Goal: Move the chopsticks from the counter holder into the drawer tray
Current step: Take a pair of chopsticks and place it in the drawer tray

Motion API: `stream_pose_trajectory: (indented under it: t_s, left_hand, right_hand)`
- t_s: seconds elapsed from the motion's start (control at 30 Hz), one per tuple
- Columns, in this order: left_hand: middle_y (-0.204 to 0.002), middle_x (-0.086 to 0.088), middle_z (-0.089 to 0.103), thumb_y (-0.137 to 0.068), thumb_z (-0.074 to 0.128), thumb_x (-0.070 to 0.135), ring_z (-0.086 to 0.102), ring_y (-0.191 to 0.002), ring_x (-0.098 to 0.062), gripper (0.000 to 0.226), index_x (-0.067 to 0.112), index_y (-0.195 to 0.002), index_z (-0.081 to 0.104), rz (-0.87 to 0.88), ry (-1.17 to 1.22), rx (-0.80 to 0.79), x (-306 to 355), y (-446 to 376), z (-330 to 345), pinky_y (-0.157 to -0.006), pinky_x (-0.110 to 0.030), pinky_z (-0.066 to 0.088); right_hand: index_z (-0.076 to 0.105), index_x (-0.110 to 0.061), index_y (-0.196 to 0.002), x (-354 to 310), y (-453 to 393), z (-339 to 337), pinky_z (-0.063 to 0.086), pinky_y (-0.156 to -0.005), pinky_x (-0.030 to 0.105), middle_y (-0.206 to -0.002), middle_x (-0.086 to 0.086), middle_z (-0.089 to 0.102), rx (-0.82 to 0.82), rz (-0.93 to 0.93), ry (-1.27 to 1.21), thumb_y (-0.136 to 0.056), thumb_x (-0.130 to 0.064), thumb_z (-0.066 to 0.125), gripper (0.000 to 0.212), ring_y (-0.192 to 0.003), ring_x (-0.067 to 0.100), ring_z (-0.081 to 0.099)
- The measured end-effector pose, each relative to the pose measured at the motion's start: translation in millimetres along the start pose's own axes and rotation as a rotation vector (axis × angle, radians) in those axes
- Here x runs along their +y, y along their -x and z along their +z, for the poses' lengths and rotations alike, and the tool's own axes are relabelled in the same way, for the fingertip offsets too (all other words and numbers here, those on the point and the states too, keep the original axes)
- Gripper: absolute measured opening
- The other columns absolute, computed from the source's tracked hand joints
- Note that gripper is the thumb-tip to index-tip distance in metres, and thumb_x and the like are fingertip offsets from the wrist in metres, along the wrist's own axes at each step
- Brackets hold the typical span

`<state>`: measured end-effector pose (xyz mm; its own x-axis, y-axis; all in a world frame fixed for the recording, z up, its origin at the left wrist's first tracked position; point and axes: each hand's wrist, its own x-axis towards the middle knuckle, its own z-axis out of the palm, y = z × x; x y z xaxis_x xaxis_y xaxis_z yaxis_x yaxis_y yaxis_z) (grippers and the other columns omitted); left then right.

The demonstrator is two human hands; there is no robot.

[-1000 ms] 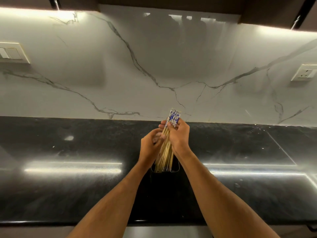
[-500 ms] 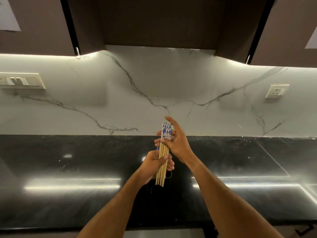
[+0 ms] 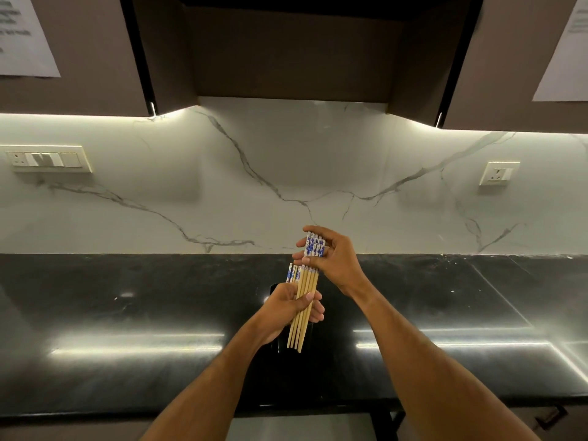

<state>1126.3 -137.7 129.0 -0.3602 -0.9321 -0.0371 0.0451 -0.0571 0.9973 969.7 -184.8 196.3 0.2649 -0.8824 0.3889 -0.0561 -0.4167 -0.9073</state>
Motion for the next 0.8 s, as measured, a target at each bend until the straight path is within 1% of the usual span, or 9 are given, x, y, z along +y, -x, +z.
stream_pose_trajectory:
  t_s: [0.13, 0.3, 0.43, 0.57, 0.7, 0.8]
  left_hand:
    - [-0.105, -0.025, 0.072, -0.105, 0.049, 0.014, 0.072, -0.097, -0.035, 0.026, -0.004, -0.118, 0.064, 0.001, -0.007, 0.011, -0.5, 3.8, 4.2, -0.097, -0.051, 0.056]
    - [-0.105, -0.026, 0.072, -0.105, 0.049, 0.012, 0.072, -0.097, -0.035, 0.027, -0.006, -0.119, 0.063, 0.004, 0.004, -0.005, -1.4, 5.6, 8.4, -0.097, -0.052, 0.056]
    - [-0.107, -0.025, 0.072, -0.105, 0.049, 0.012, 0.072, -0.100, -0.036, 0.027, -0.005, -0.120, 0.063, -0.010, -0.002, -0.015, -3.0, 7.1, 9.4, -0.098, -0.050, 0.056]
    - [-0.107, -0.023, 0.073, -0.105, 0.049, 0.012, 0.072, -0.102, -0.035, 0.026, -0.003, -0.119, 0.064, -0.010, 0.002, -0.011, -4.1, 7.1, 13.2, -0.096, -0.047, 0.057]
    - [-0.105, -0.023, 0.075, -0.103, 0.052, 0.009, 0.073, -0.102, -0.036, 0.023, -0.002, -0.119, 0.065, 0.004, 0.012, 0.055, -6.1, 5.9, 16.7, -0.097, -0.049, 0.057]
    - [-0.101, -0.021, 0.076, -0.101, 0.057, 0.008, 0.075, -0.098, -0.034, 0.020, -0.001, -0.116, 0.067, 0.006, -0.035, 0.115, -7.3, 5.1, 19.0, -0.095, -0.050, 0.058]
  right_hand:
    - [0.057, -0.003, -0.135, -0.3, 5.1, -2.9, 0.062, -0.087, 0.049, -0.112, 0.018, 0.072, 0.013, 0.000, 0.013, -0.084, 0.012, 0.074, 0.056, -0.094, 0.029, 0.078]
    - [0.054, -0.008, -0.142, -1.0, 9.1, -4.1, 0.063, -0.088, 0.045, -0.115, 0.017, 0.071, 0.006, -0.011, 0.030, -0.085, 0.011, 0.072, 0.062, -0.095, 0.027, 0.078]
    - [0.059, -0.005, -0.134, 0.1, 11.2, -8.4, 0.062, -0.089, 0.051, -0.110, 0.019, 0.072, 0.001, -0.002, 0.026, -0.084, 0.012, 0.074, 0.056, -0.094, 0.029, 0.077]
    - [0.060, -0.003, -0.132, 0.2, 13.0, -11.1, 0.062, -0.088, 0.051, -0.107, 0.018, 0.073, 0.011, 0.011, 0.021, -0.083, 0.011, 0.075, 0.054, -0.093, 0.029, 0.078]
    - [0.059, -0.003, -0.134, 2.2, 15.7, -12.8, 0.062, -0.089, 0.048, -0.107, 0.017, 0.073, 0.061, 0.005, 0.023, -0.083, 0.010, 0.076, 0.055, -0.094, 0.028, 0.078]
    - [0.058, -0.003, -0.135, 6.8, 20.1, -14.8, 0.062, -0.090, 0.047, -0.108, 0.017, 0.073, 0.113, 0.016, -0.003, -0.083, 0.010, 0.075, 0.056, -0.094, 0.028, 0.078]
